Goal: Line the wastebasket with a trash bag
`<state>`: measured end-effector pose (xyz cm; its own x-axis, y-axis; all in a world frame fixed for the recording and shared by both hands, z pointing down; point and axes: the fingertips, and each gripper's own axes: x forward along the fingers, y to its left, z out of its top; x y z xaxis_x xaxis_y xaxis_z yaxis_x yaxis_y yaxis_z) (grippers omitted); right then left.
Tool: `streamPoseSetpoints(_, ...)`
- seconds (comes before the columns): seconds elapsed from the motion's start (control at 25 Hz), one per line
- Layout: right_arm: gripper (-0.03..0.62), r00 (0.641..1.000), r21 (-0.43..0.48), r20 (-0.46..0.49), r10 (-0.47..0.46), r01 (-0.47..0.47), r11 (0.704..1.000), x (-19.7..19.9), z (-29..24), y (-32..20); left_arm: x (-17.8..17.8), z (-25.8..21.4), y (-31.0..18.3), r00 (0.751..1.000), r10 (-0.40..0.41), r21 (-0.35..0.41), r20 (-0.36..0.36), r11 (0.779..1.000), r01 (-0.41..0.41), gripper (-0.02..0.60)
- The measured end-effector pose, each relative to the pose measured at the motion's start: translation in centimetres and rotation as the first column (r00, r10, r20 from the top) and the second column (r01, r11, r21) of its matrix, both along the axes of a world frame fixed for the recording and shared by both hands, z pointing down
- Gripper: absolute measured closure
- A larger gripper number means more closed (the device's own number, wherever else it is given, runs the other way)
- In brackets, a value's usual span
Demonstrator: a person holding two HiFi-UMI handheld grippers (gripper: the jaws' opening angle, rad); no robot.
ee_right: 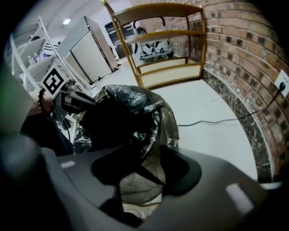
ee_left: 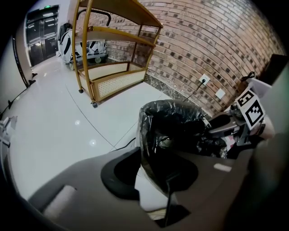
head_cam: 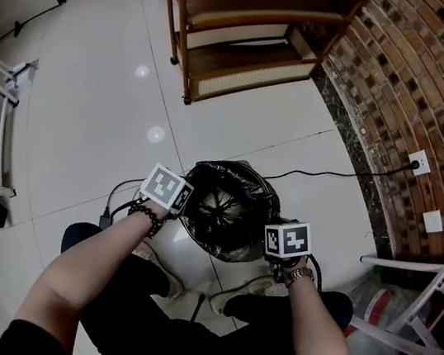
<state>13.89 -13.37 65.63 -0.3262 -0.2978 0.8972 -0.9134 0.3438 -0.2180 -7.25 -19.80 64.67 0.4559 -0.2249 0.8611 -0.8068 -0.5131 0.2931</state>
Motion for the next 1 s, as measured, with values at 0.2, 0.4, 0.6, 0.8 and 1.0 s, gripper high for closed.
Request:
streamPoseSetpoints(0.2, 0.388, 0.998, 0.123, -0.068, -0.013, 0.022, 0.992, 1.8, -3.3, -2.8, -0.3, -2.6, 0.0, 1.000, -0.002, 0.068, -0.028, 0.998, 0.004, 0.379)
streamPoseSetpoints(0.4, 0.388, 0.985, 0.174, -0.147, -0.091, 0.117, 0.978, 1.6, -4.4, -6.6, 0.3, -2.9, 2.6, 0.999, -0.009, 0.021, -0.047, 1.000, 0.010, 0.347)
streamPoseSetpoints(0.6, 0.388, 0.943, 0.134, -0.254, -0.214, 0.253, 0.958, 0.3, -2.3, -8.7, -0.1, -0.7, 5.4, 0.999, -0.035, -0.053, -0.031, 0.998, 0.034, 0.341)
streamPoseSetpoints(0.8, 0.387, 0.963, 0.158, -0.226, -0.148, 0.186, 0.970, 0.8, -1.7, -9.9, -1.5, -0.6, 4.6, 0.998, -0.064, -0.038, -0.021, 0.997, 0.064, 0.341)
streamPoseSetpoints(1.0, 0.387, 0.969, 0.242, -0.199, -0.148, 0.195, 0.951, 0.3, -3.9, -10.2, -2.2, -2.0, 1.8, 0.996, -0.088, 0.018, -0.033, 0.996, 0.089, 0.331)
